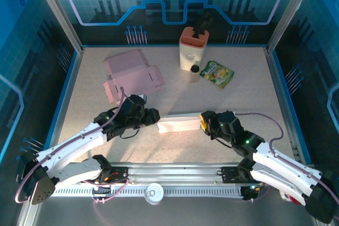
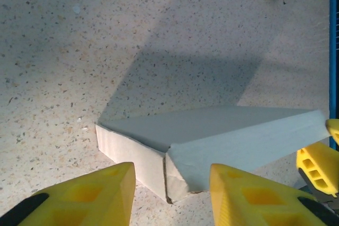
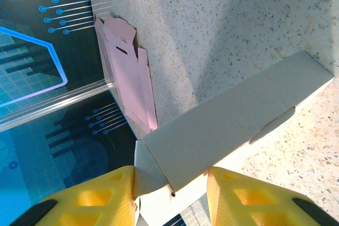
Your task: Fold the paper box
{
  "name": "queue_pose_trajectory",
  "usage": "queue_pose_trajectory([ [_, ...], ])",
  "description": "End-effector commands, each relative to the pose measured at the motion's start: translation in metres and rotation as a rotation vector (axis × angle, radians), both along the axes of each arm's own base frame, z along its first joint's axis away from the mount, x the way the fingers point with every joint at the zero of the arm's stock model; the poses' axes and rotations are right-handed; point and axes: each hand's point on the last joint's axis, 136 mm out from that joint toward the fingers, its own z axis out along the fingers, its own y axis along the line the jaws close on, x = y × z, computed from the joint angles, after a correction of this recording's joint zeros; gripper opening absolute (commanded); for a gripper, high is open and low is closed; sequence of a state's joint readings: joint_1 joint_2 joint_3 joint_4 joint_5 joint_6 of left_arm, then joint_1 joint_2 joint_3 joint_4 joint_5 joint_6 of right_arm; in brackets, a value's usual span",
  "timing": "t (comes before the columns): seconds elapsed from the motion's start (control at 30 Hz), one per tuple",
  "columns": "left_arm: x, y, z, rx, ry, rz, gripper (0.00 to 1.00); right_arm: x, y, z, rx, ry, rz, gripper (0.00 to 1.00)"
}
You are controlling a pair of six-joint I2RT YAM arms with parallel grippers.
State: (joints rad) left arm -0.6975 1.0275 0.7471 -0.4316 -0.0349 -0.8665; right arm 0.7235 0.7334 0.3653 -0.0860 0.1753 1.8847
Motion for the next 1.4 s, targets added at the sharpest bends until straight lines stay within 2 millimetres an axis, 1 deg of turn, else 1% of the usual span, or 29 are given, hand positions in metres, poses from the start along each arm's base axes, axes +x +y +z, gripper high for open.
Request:
queue_pose_trajectory([
  [0.0,0.002,0.0,-0.004,-0.027,0.015,0.007,0.39,-0.008,-0.014,-0.031,-0.093,0.074,-0.01,0.36],
  [0.07,0.003,-0.001,-0.004,-0.03,0.013,0.007,0.38,-0.009,-0.014,-0.032,-0.095,0.077,-0.009,0.36],
  [0.33,0.0,-0.001,-0.02,-0.035,0.04,0.003,0.32,-0.009,-0.015,-0.034,-0.096,0.081,-0.012,0.35],
  [0.53,-0.004,0.004,-0.029,-0.014,0.055,0.009,0.3,-0.011,-0.017,-0.038,-0.118,0.091,-0.01,0.35],
  [0.77,-0.01,0.005,-0.044,-0.012,0.078,-0.001,0.26,-0.02,-0.026,-0.057,-0.184,0.147,-0.004,0.32],
  [0.87,-0.014,0.006,-0.053,-0.005,0.096,-0.008,0.21,-0.023,-0.032,-0.064,-0.214,0.171,-0.012,0.32],
  [0.97,-0.018,0.008,-0.062,0.004,0.114,-0.008,0.19,-0.026,-0.035,-0.072,-0.231,0.196,-0.019,0.31],
  [1.07,-0.021,0.011,-0.069,0.016,0.126,-0.008,0.16,-0.027,-0.038,-0.076,-0.247,0.218,-0.023,0.29],
  [1.23,-0.026,0.015,-0.082,0.036,0.15,-0.009,0.14,-0.031,-0.042,-0.084,-0.279,0.255,-0.027,0.28],
  [1.37,-0.03,0.015,-0.089,0.045,0.166,-0.021,0.11,-0.034,-0.046,-0.09,-0.299,0.282,-0.033,0.23],
])
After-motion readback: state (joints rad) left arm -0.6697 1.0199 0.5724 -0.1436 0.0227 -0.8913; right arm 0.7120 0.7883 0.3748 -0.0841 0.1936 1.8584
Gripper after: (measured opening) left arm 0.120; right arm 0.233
